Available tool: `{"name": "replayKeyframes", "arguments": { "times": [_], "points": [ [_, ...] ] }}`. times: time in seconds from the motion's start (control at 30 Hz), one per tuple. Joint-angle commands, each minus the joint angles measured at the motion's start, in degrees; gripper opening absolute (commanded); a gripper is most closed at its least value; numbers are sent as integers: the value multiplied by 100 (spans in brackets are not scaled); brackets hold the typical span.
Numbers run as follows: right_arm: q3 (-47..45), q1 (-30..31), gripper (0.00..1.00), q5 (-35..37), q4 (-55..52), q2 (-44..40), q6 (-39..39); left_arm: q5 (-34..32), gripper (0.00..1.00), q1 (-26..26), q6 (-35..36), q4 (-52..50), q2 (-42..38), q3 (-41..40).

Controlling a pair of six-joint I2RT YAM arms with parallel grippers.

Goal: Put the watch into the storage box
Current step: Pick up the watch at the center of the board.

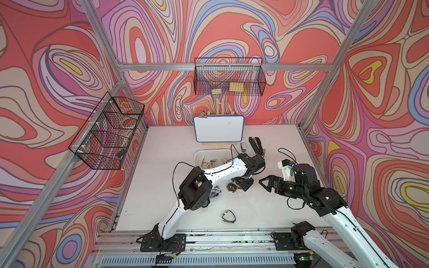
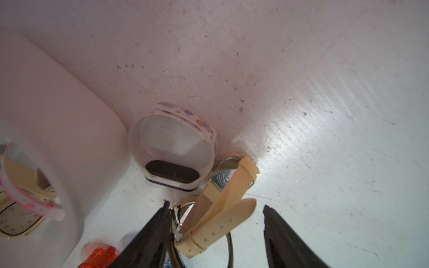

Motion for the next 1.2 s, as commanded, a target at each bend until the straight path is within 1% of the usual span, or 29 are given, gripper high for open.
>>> {"name": "replayKeyframes", "arguments": {
  "times": [0.0,0.33,0.4,0.47,0.73,0.87,1.0,1.07,1.17],
  "points": [
    [-64,-28,98,-54,112,12,-40,-99,61,53,-1,-204,174,-74],
    [-80,-31,98,-87,149,49,-34,-117,46,125,-171,-258,156,-396],
    [-87,-28,98,-87,180,61,-41,-99,41,134,-162,-247,124,-444],
    [-85,-28,98,-83,213,74,-19,-87,33,136,-162,-254,105,-473],
    [-95,-28,98,-53,278,105,17,22,15,140,-231,-144,-94,-611],
    [-112,-28,98,-53,341,146,40,137,14,142,-355,-68,-298,-665],
    [-122,-33,98,-80,400,179,93,455,14,171,-522,70,-596,-741],
    [-108,-31,98,-92,423,193,106,672,13,210,-628,193,-795,-815],
    [-80,-28,98,-97,455,205,121,1219,13,331,-866,536,-1122,-1087]
  ]
}}
